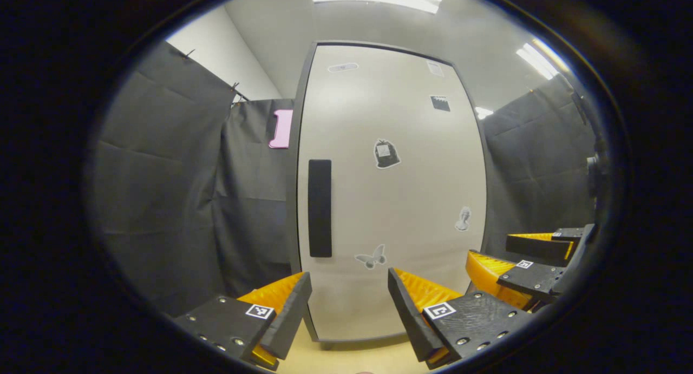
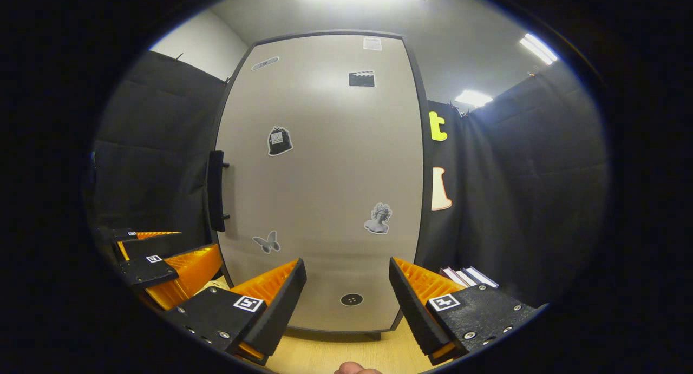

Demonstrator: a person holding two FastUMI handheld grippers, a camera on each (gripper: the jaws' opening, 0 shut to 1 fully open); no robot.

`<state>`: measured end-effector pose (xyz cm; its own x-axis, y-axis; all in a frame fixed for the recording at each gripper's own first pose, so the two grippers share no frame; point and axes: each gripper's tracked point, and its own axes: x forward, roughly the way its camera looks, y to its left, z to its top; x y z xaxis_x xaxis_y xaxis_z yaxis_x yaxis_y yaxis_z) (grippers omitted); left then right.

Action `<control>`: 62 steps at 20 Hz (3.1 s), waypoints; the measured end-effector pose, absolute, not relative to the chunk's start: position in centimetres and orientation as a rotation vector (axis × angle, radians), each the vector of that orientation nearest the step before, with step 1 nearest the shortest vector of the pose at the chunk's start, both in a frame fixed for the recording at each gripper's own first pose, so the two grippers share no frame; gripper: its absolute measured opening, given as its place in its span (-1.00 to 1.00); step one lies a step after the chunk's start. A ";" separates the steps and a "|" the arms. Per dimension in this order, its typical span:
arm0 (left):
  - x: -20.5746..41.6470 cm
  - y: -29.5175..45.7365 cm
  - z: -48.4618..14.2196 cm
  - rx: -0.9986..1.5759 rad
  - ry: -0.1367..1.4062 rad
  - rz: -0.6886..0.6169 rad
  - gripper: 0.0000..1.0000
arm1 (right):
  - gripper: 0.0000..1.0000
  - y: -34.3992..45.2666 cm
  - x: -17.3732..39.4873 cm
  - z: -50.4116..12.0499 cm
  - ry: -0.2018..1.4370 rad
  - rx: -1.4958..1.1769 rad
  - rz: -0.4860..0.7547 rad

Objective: Open the cabinet door with the right hand, grasp the bottle in the cabinet with the left hand and place it on the coaster, then close the cabinet door with the right hand.

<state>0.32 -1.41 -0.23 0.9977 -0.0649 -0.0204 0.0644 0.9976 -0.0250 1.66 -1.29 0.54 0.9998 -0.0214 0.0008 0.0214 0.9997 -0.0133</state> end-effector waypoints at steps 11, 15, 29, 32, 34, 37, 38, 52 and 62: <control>0.3 -2.0 0.1 -0.048 0.001 -0.113 0.76 | 0.90 -1.2 3.0 1.1 0.020 -0.012 -0.013; 0.0 -2.2 0.3 -0.084 -0.023 -0.138 0.69 | 0.90 0.9 4.2 1.8 0.019 -0.024 0.029; -3.1 4.4 -1.2 -0.018 -0.010 0.044 0.75 | 0.89 17.2 8.7 6.3 -0.033 -0.041 0.300; -3.8 5.8 -1.9 -0.020 0.033 0.094 0.76 | 0.89 19.8 9.1 6.8 -0.029 -0.036 0.335; -3.9 5.8 -2.0 -0.046 0.039 0.109 0.62 | 0.89 20.6 9.7 7.0 -0.035 -0.049 0.338; -4.1 6.5 -2.3 -0.058 0.051 0.147 0.70 | 0.88 20.9 10.3 6.5 -0.015 -0.060 0.338; -4.1 6.6 -2.3 -0.059 0.055 0.155 0.63 | 0.87 20.9 10.4 6.1 -0.001 -0.054 0.339; -3.9 6.1 -2.8 -0.071 0.056 0.123 0.69 | -0.67 20.8 10.2 4.7 0.076 -0.072 0.462; -4.1 5.3 -2.1 -0.032 0.058 0.070 0.76 | -0.67 19.8 9.1 4.3 0.127 -0.045 0.591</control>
